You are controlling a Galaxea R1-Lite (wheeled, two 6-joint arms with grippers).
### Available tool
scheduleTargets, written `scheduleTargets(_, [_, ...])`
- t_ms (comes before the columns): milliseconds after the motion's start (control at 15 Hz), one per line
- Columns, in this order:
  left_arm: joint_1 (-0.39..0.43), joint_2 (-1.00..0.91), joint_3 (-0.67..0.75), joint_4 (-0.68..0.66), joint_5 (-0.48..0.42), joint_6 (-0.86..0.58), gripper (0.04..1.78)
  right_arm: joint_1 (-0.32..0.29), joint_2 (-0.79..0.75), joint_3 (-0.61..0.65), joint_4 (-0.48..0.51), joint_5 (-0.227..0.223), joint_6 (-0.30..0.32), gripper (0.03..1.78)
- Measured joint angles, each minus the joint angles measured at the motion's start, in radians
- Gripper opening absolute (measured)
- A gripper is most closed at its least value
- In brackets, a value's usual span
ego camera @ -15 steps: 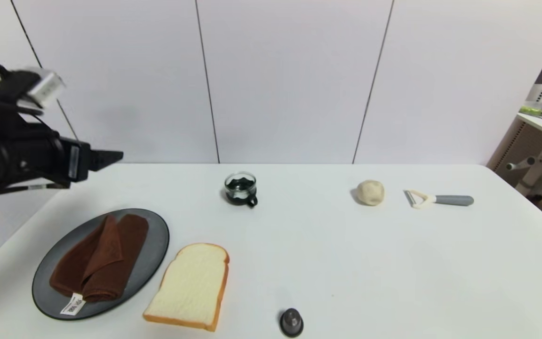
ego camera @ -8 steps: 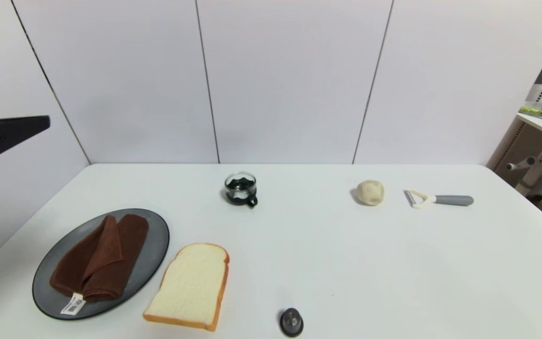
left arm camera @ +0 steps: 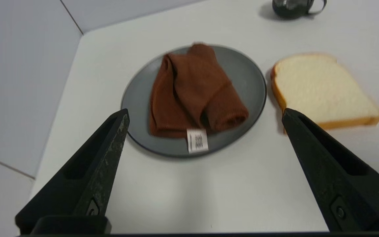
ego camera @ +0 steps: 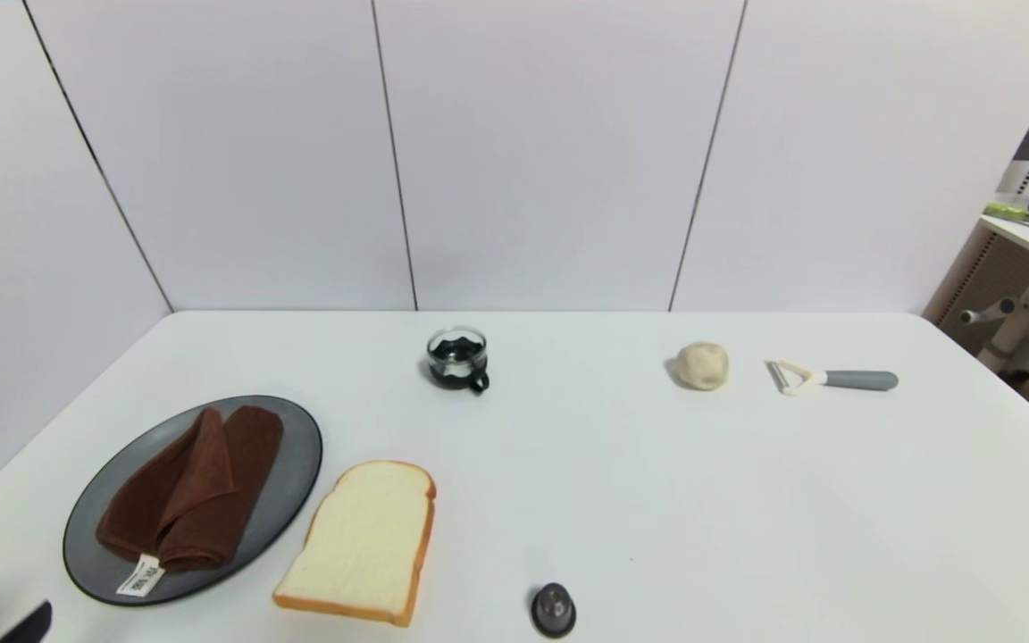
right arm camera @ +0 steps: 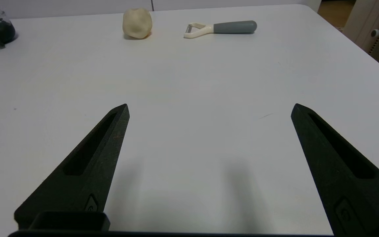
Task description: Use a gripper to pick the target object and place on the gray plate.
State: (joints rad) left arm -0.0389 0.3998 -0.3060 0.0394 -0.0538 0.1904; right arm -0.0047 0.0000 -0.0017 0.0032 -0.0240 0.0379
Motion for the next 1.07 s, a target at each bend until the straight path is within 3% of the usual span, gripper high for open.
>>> scheduleTargets(200, [0.010, -0.118, 0.224, -0.096, 0.001, -0.014, 1.67, 0.000, 0.000, 0.000, 0.000, 0.000, 0.000, 1.70])
scheduleTargets(333, [0.024, -0.189, 0.286, -0.077, 0.002, -0.022, 1.68, 0.000, 0.000, 0.000, 0.000, 0.000, 0.001, 1.70])
scheduleTargets(800, [0.039, -0.386, 0.306, -0.043, 0.058, -0.205, 1.69, 0.000, 0.000, 0.000, 0.000, 0.000, 0.000, 1.70])
scheduleTargets(1067, [0.039, -0.400, 0.306, -0.043, 0.063, -0.211, 1.69, 0.000, 0.000, 0.000, 0.000, 0.000, 0.000, 1.70])
